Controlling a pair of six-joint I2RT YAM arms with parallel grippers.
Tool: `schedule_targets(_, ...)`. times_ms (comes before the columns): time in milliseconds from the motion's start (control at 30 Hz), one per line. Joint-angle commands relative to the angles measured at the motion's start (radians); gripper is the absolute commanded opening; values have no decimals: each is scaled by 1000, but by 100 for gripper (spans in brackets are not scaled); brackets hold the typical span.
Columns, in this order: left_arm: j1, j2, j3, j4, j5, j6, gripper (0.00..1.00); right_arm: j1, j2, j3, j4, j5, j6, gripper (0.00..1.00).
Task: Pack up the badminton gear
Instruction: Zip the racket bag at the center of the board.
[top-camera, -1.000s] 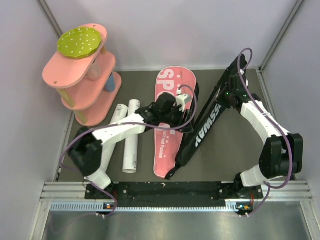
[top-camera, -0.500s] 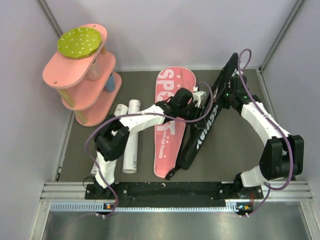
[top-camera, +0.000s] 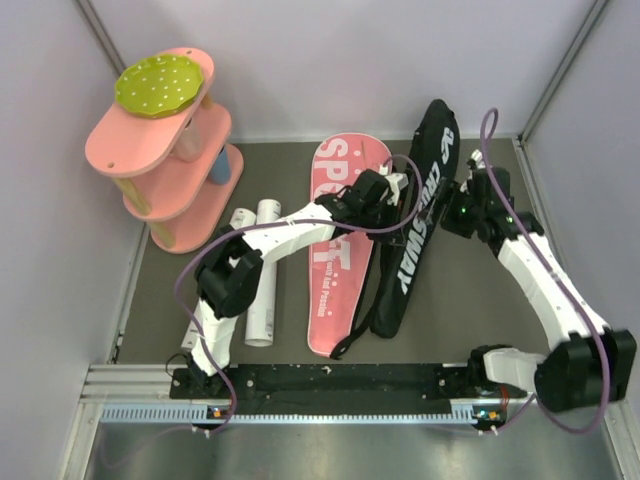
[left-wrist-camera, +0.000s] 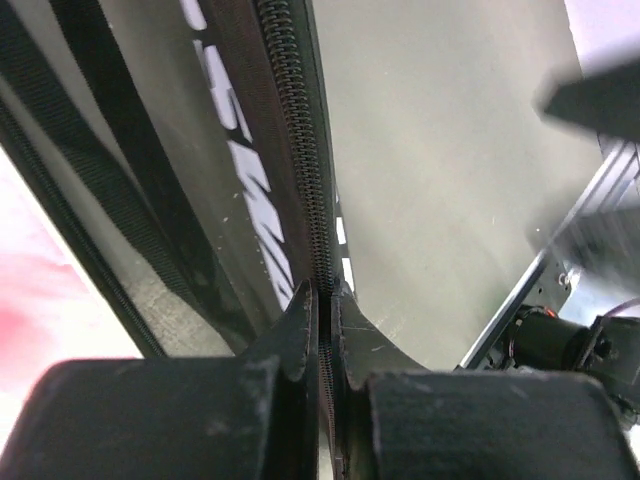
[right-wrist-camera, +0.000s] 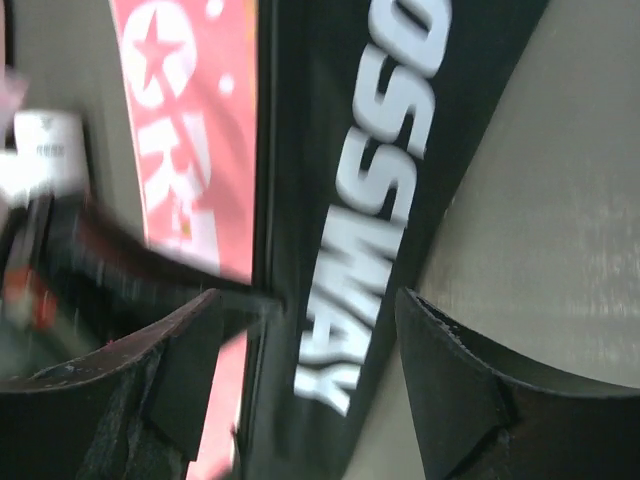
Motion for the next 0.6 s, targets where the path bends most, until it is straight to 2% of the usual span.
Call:
schedule_targets(0, 5, -16, 79, -12, -74, -34, 0, 136, -243, -59, -117, -7, -146, 68)
schedule_targets(133, 6, -24, 100, -34, -94, -29, 0, 331, -326, -134, -140, -83, -136, 59)
schedule_targets(267, 3, -21, 132, -82, -110, -26, 0, 535, -327, -181, -139, 64, -56, 50)
schedule_targets(300, 5, -21, 134, -87, -113, -26, 0, 558, -319, -184, -136, 124, -48, 47)
schedule_targets(367, 3, -21, 135, -90, -117, -34, 0, 595, -278, -177, -131, 137, -16, 36)
schedule_targets(567, 2, -19, 137, -93, -110, -37, 0, 629, -254, -212, -106, 184, 105, 34)
